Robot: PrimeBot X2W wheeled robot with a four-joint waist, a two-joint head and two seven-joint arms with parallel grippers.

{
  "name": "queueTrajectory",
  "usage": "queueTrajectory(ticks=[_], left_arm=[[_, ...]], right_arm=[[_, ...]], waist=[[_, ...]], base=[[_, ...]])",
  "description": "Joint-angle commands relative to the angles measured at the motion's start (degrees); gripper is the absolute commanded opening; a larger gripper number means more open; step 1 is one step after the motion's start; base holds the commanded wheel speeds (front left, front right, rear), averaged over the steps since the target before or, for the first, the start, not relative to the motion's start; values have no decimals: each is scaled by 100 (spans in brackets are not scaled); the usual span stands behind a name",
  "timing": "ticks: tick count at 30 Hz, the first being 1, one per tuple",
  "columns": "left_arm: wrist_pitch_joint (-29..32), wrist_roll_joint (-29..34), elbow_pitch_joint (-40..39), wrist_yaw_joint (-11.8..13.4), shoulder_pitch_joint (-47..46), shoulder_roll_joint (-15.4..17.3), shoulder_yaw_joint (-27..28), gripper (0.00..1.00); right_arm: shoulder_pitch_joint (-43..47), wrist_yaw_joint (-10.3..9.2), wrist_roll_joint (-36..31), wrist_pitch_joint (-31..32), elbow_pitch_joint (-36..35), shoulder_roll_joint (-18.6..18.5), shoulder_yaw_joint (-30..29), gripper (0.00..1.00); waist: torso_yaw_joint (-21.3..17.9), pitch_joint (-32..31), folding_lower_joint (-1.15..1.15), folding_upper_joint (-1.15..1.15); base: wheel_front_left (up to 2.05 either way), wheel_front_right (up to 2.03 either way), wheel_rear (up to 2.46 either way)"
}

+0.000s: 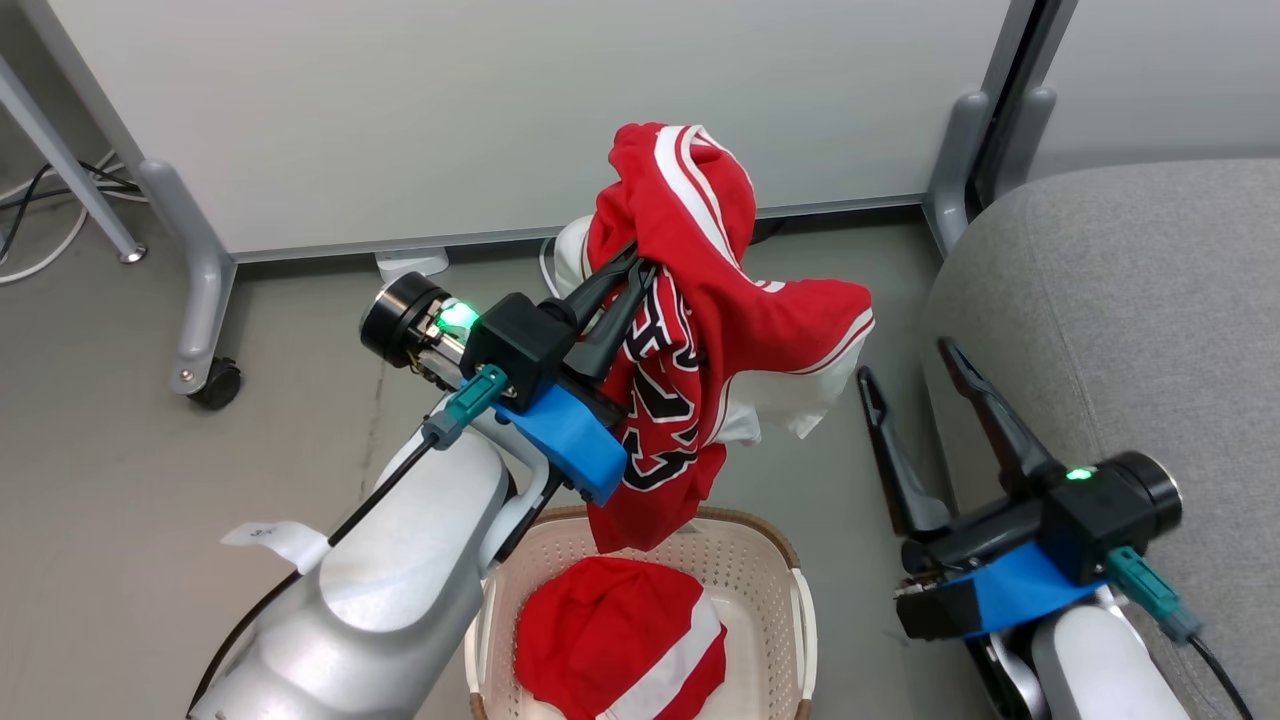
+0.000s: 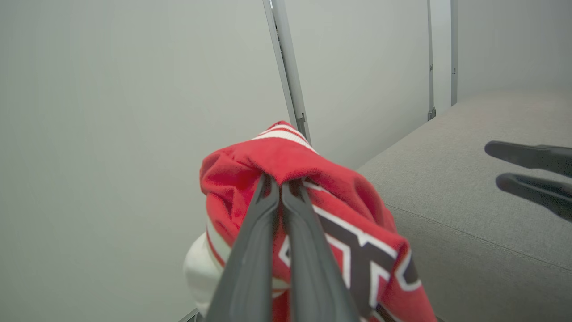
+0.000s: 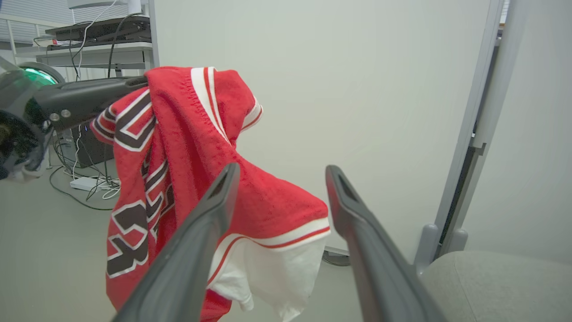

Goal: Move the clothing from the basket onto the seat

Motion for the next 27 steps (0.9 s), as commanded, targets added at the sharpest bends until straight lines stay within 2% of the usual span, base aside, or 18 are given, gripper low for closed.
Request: queueTrajectory(ticks=[1,9,13,22,27], left_arm=[[-29,5,-33,-21,-5,4,8,0],[-29,41,-81,-33,-45,-46,-51,0],[-29,74,-114,-41,-95,-93,-98,0],[-29,125,-189,-55,-147,-217,-214,0],[-29,130,-215,-67,-159,-267,-285,0]], right_arm=[[-142,3,-49,-22,14,-95,117,100],[-974,3,-70,-21,456,-632,961,100],[-1400,3,-74,-21,804,-758,1294,100],[-2111,3,94,-20,1761,-894,2020,100],[-2351,3,217,-20,2143,-825,2212,100]], waist=[[7,0,0,0],[102,24,0,0],[181,67,0,0],[327,136,0,0],[371,141,0,0]], base=[[0,0,0],[0,0,0],[0,0,0],[0,0,0],[0,0,0]])
